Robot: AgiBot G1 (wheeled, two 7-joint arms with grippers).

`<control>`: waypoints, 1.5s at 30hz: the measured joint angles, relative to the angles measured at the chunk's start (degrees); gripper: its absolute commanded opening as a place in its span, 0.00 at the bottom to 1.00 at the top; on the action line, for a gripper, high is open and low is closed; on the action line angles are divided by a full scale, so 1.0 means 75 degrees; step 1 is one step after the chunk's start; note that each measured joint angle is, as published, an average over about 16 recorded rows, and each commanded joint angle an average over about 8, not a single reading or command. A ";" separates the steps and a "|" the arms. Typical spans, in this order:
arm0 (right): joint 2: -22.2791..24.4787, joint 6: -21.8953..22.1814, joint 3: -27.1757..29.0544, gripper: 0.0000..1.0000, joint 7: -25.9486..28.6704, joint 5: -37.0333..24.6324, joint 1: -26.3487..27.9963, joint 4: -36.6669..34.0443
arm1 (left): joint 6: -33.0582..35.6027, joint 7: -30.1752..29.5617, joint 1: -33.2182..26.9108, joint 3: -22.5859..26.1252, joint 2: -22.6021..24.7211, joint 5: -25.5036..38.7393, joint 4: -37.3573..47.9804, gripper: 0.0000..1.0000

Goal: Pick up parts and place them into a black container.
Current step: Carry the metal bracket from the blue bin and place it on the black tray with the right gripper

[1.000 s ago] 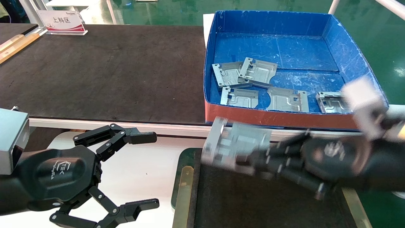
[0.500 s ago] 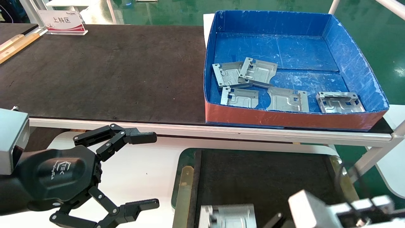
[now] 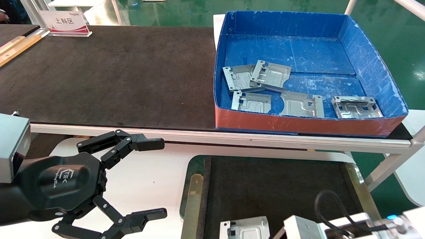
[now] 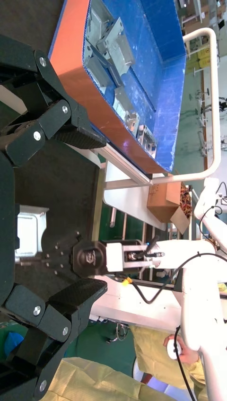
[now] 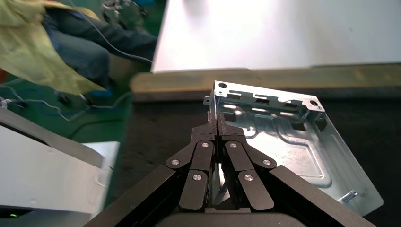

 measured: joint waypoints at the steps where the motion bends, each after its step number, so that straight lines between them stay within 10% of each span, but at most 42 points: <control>1: -0.0067 0.0033 -0.0031 0.00 -0.0082 -0.0082 0.0032 -0.0105 | 0.0000 0.0000 0.0000 0.0000 0.0000 0.0000 0.0000 1.00; 45: -0.2930 0.0893 -0.0833 0.00 -0.3893 -0.2232 0.2082 -0.5323 | -0.0001 0.0001 -0.0001 0.0002 -0.0001 -0.0001 0.0000 1.00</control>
